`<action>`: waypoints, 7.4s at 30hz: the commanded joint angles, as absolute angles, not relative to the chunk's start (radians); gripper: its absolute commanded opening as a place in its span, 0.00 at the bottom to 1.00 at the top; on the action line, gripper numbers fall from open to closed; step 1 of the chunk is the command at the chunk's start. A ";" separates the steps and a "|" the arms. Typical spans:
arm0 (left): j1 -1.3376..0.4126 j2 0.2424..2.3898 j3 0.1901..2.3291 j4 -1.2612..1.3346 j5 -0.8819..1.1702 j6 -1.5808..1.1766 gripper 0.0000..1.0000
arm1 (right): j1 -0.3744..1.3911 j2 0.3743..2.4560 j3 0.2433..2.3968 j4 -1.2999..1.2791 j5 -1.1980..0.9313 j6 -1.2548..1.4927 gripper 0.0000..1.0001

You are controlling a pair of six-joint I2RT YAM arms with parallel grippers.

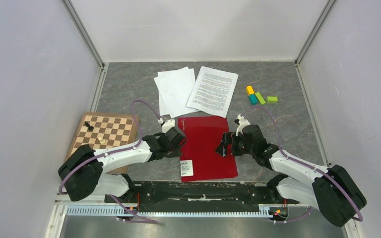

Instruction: Put the files into the folder

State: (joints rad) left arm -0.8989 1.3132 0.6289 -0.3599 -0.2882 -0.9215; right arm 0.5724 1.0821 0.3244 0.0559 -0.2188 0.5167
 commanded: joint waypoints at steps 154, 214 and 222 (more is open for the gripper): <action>-0.829 1.625 1.600 -0.671 -0.141 -0.659 0.02 | 0.801 0.872 0.855 -0.258 0.025 0.427 0.98; -0.325 1.205 0.953 -0.545 -0.045 -0.639 0.24 | 1.124 1.453 0.695 -0.010 0.499 0.488 0.75; -0.327 1.194 0.971 -0.555 -0.026 -0.591 0.30 | 1.163 1.629 0.789 -0.062 0.541 0.480 0.76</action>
State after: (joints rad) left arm -0.3225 1.2037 0.9371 -0.5110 -0.0498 -0.6586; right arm 1.1534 1.5650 0.7368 -0.0399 0.5125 0.4782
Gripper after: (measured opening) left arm 0.285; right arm 0.778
